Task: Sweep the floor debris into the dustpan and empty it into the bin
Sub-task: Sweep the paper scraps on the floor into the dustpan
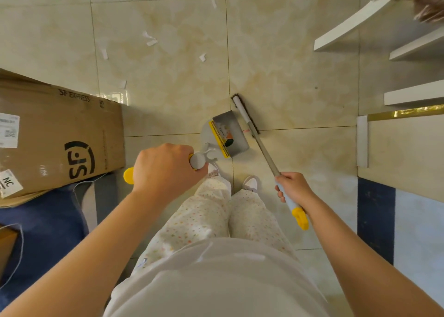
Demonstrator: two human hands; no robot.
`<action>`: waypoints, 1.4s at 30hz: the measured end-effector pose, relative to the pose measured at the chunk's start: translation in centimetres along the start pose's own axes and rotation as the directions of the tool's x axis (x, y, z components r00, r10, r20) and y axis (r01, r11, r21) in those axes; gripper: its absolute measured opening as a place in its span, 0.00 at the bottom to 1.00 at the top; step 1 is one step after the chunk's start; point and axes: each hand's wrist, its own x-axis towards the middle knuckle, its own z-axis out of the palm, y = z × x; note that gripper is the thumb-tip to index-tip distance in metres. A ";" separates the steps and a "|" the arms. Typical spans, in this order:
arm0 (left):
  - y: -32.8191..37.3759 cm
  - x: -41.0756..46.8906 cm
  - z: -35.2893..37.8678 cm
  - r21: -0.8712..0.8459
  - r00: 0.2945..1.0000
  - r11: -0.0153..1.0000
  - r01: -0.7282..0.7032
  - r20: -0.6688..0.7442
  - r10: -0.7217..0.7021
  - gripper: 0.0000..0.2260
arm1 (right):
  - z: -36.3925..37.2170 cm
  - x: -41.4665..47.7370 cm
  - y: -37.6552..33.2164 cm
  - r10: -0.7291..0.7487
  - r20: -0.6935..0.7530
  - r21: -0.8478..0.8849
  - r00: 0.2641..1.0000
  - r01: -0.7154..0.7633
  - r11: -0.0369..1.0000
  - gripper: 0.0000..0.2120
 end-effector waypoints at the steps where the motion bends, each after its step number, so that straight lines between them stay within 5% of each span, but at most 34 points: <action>1: -0.1 0.2 0.0 0.005 1.000 1.000 -0.013 0.006 0.013 0.21 | 0.2 -0.2 -0.1 0.006 0.019 0.010 1.000 -0.006 1.000 0.08; 7: -0.5 0.6 0.3 0.013 0.999 0.999 -0.035 0.018 0.035 0.22 | -1.2 -1.6 -1.1 0.089 0.131 0.280 0.987 -0.123 0.952 0.09; 18: -3.1 -1.5 -0.4 -0.024 0.998 0.999 -0.033 -0.060 0.031 0.22 | -3.0 -1.3 0.0 -0.035 -0.084 0.061 0.996 0.040 0.997 0.06; 28: -5.1 0.4 -0.4 0.042 0.999 0.999 -0.035 -0.015 0.035 0.22 | 1.6 -0.6 -1.1 -0.013 -0.003 -0.030 1.000 0.013 0.999 0.13; 35: -6.4 1.1 -0.1 0.031 1.000 0.999 -0.028 0.001 0.028 0.23 | 2.5 -2.1 -2.3 0.097 0.192 0.336 0.977 -0.158 0.929 0.09; 42: -8.6 0.3 1.0 -0.002 0.998 0.999 -0.040 -0.044 0.040 0.23 | 1.2 -2.9 -2.1 0.072 0.078 0.245 0.994 -0.089 0.965 0.08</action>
